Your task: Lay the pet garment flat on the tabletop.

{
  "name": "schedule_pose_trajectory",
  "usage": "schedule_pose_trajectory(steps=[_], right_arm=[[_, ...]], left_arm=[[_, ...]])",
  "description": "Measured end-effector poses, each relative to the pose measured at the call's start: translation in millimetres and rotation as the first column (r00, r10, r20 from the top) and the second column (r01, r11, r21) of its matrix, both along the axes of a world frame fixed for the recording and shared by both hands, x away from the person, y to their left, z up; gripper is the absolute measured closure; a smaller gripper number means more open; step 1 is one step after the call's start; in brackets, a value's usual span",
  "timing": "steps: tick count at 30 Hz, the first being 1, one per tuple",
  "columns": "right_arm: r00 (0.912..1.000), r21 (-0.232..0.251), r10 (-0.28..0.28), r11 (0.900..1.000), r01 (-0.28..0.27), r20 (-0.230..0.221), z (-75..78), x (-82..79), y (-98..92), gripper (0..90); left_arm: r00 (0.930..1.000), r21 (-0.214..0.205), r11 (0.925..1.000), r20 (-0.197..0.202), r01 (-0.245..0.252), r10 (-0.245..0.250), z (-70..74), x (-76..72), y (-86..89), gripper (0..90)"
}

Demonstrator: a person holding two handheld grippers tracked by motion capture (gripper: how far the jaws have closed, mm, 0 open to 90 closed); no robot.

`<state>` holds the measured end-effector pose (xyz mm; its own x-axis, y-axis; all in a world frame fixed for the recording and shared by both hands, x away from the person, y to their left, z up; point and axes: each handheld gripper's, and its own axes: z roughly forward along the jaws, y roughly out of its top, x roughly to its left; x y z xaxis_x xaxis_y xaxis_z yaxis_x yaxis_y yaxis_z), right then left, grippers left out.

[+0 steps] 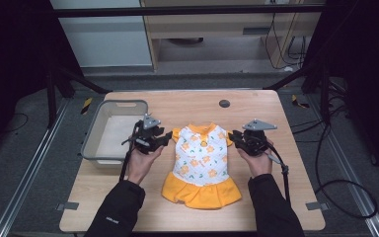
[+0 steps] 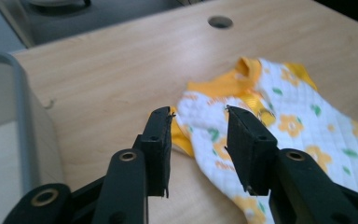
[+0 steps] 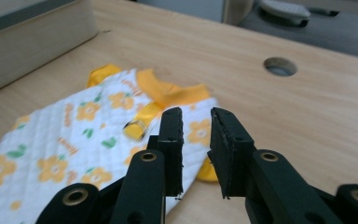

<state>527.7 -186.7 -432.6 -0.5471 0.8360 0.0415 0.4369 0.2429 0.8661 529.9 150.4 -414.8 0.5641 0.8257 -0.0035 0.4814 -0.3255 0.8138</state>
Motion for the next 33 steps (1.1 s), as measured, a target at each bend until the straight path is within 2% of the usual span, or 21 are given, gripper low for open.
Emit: schedule_pose_trajectory(steps=[3,4,5,6,9,11,13,14,16,18,21,23,28,33], right_arm=[[0.9987,-0.005,0.037,0.9993,-0.037,-0.034,-9.4,-9.1,4.8,76.8],[0.9987,-0.005,0.037,0.9993,-0.037,-0.034,-9.4,-9.1,4.8,76.8],[0.9961,-0.017,0.062,0.9978,-0.063,-0.062,-18.6,-15.0,8.7,78.3],[0.9949,-0.020,0.069,0.9973,-0.071,-0.073,-21.7,-16.7,9.8,79.3],[0.9907,-0.014,0.090,0.9957,-0.092,-0.102,-33.4,-21.5,11.9,82.7],[0.9869,-0.015,0.098,0.9948,-0.101,-0.128,-40.6,-22.8,12.9,84.4],[0.9837,-0.029,0.103,0.9937,-0.108,-0.147,-46.3,-23.8,15.3,85.3],[0.9817,-0.035,0.109,0.9926,-0.116,-0.156,-49.4,-24.0,17.0,85.3],[0.9793,-0.050,0.111,0.9914,-0.121,-0.169,-53.0,-24.2,19.5,85.5],[0.9770,-0.066,0.106,0.9905,-0.120,-0.185,-57.2,-23.3,21.6,85.6],[0.9757,-0.077,0.101,0.9901,-0.118,-0.195,-60.8,-21.8,22.3,85.7],[0.9726,-0.099,0.092,0.9884,-0.116,-0.213,-66.6,-19.3,23.3,86.0],[0.9772,-0.110,0.084,0.9882,-0.107,-0.195,-68.5,-15.4,23.8,87.3],[0.9766,-0.105,0.077,0.9895,-0.100,-0.201,-68.2,-15.7,23.6,86.4]], left_arm=[[0.9991,0.019,0.9993,-0.030,0.031,-0.031,-14.5,-7.1,-6.3,65.6],[0.9991,0.019,0.9993,-0.030,0.031,-0.031,-14.5,-7.1,-6.3,67.7],[0.9973,0.040,0.9978,-0.054,0.052,-0.050,-25.1,-9.9,-12.2,69.7],[0.9958,0.046,0.9968,-0.067,0.066,-0.062,-29.7,-10.7,-15.0,71.4],[0.9935,0.067,0.9940,-0.080,0.086,-0.081,-38.0,-11.7,-22.3,74.2],[0.9896,0.096,0.9889,-0.100,0.113,-0.103,-49.7,-11.5,-31.3,74.2],[0.9871,0.123,0.9852,-0.121,0.119,-0.105,-59.0,-10.5,-35.4,74.1],[0.9871,0.123,0.9852,-0.121,0.119,-0.105,-59.0,-10.5,-35.4,74.2],[0.9822,0.162,0.9784,-0.157,0.129,-0.103,-69.8,-10.5,-36.7,74.2],[0.9806,0.161,0.9781,-0.165,0.133,-0.106,-75.4,-13.1,-35.4,74.9],[0.9809,0.149,0.9796,-0.160,0.135,-0.111,-76.2,-16.1,-32.7,74.9],[0.9786,0.146,0.9785,-0.167,0.145,-0.120,-75.8,-19.4,-31.2,74.9],[0.9791,0.148,0.9777,-0.160,0.150,-0.126,-76.5,-25.4,-31.0,74.8],[0.9812,0.143,0.9795,-0.151,0.142,-0.120,-77.3,-26.7,-30.1,73.1]])
